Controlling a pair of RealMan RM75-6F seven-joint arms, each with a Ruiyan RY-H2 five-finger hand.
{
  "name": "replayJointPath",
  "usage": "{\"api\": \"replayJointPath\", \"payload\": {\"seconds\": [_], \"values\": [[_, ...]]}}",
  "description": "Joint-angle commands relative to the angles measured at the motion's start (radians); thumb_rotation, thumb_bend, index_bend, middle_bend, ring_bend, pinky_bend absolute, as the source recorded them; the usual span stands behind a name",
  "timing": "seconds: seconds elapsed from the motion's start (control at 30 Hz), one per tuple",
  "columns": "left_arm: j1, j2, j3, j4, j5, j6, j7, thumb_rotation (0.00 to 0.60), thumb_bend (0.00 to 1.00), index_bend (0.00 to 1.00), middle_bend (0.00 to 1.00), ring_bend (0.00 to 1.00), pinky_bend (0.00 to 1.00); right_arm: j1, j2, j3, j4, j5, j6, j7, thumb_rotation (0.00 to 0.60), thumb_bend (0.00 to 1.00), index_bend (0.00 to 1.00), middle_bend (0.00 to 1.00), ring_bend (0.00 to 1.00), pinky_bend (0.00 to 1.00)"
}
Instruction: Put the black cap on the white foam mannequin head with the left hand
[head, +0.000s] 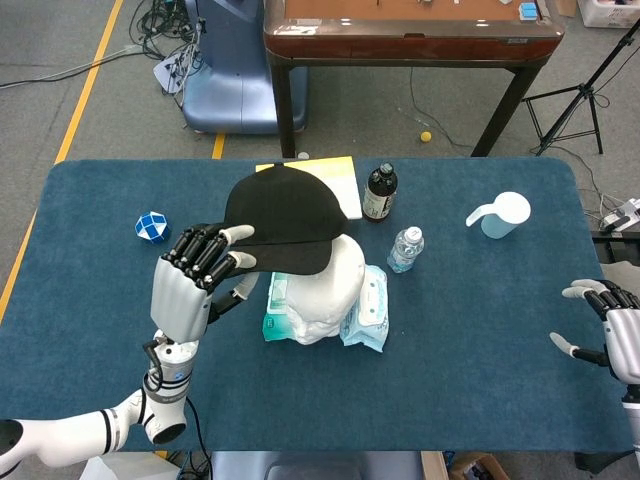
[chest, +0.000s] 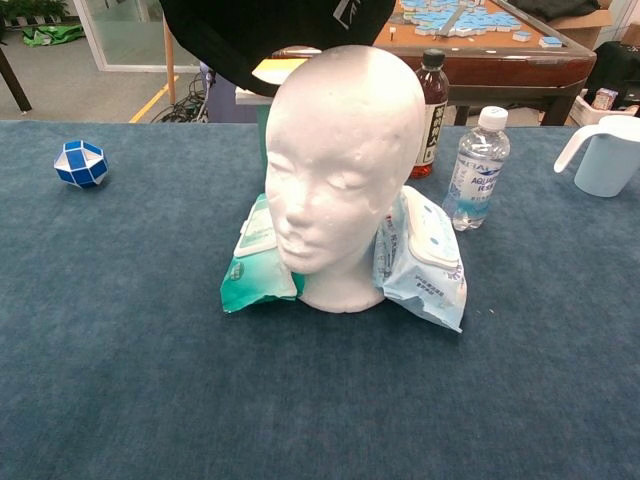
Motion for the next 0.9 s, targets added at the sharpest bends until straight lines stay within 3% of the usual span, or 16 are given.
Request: {"api": "replayJointPath", "payload": {"seconds": [0.03,0.9], "values": [[-0.007,-0.021,0.007,0.001,0.013,-0.001,0.018,0.6,0.38,0.8,0.39,0.35,0.38,0.002,0.001,0.002,0.001,0.005,-0.007,0.001,0.6,0.04,0.35,0.3,0.21,0.27],[0.005,-0.128,0.128,0.049,0.122,-0.018,0.075,0.6,0.38,0.81,0.39,0.35,0.38,0.016,0.006,0.02,0.016,0.053,-0.056,0.021,0.6,0.04,0.35,0.3,0.21,0.27]]}}
